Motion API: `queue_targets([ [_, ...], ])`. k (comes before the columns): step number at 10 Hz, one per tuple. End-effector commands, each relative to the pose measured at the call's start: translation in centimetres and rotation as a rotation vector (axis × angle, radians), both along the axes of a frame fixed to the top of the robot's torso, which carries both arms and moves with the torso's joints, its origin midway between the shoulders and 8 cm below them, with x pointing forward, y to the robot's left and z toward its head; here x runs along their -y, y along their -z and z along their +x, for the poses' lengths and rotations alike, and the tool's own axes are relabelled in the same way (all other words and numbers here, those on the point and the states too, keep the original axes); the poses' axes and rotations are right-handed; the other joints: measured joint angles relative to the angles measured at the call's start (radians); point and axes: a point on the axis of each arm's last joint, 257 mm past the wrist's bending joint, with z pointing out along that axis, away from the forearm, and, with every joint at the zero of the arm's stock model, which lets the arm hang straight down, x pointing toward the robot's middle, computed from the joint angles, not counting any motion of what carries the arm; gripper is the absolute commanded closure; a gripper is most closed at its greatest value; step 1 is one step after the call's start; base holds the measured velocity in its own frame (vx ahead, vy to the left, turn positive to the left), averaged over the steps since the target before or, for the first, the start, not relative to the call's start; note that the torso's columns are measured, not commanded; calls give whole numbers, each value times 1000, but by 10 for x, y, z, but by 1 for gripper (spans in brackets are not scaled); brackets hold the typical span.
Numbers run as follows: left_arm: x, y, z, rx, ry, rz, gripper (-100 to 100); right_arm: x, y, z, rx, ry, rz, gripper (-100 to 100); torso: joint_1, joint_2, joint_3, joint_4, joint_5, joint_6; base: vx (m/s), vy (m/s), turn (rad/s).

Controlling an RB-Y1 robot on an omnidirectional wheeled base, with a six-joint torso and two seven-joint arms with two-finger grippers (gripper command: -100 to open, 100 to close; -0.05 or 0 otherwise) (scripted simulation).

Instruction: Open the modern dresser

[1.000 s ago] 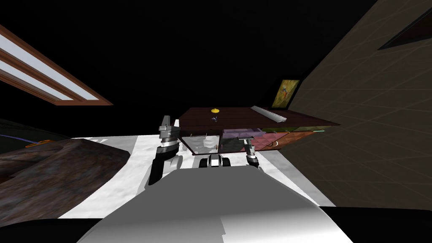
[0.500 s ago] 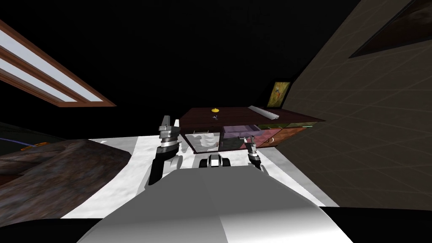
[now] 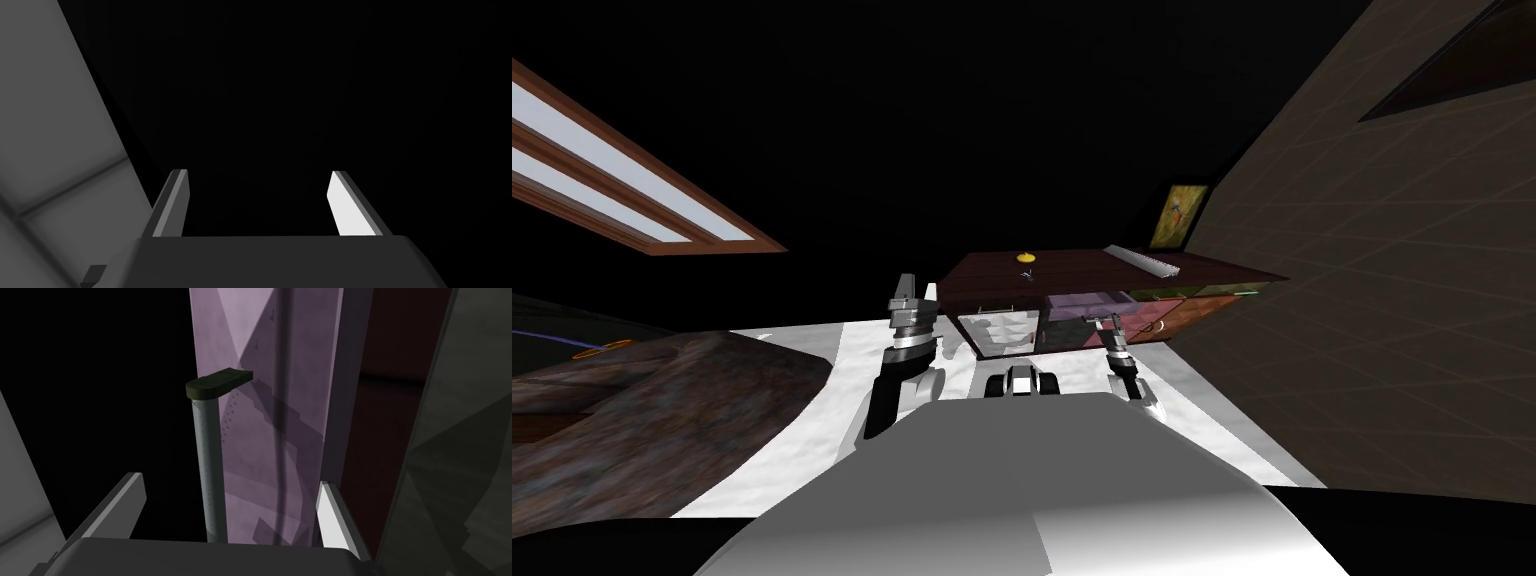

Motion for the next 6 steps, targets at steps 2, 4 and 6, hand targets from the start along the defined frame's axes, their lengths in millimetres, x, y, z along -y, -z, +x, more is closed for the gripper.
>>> queue_targets([
  [2, 0, 0, 0, 0, 0, 0, 0, 4, -19, 3, 34, -3, -9, -100, 1, 2, 1, 1, 1, -2, -4, -2, 7],
  [4, 0, 0, 0, 0, 0, 0, 0, 3, 0, 2, -15, 4, 7, 0, 2, 0, 0, -2, -2, -2, 4, -3, 4],
  [6, 0, 0, 0, 0, 0, 0, 0, 4, 8, 1, -35, 10, 12, 0, -1, -6, -3, -7, -6, -4, 0, 0, 0],
])
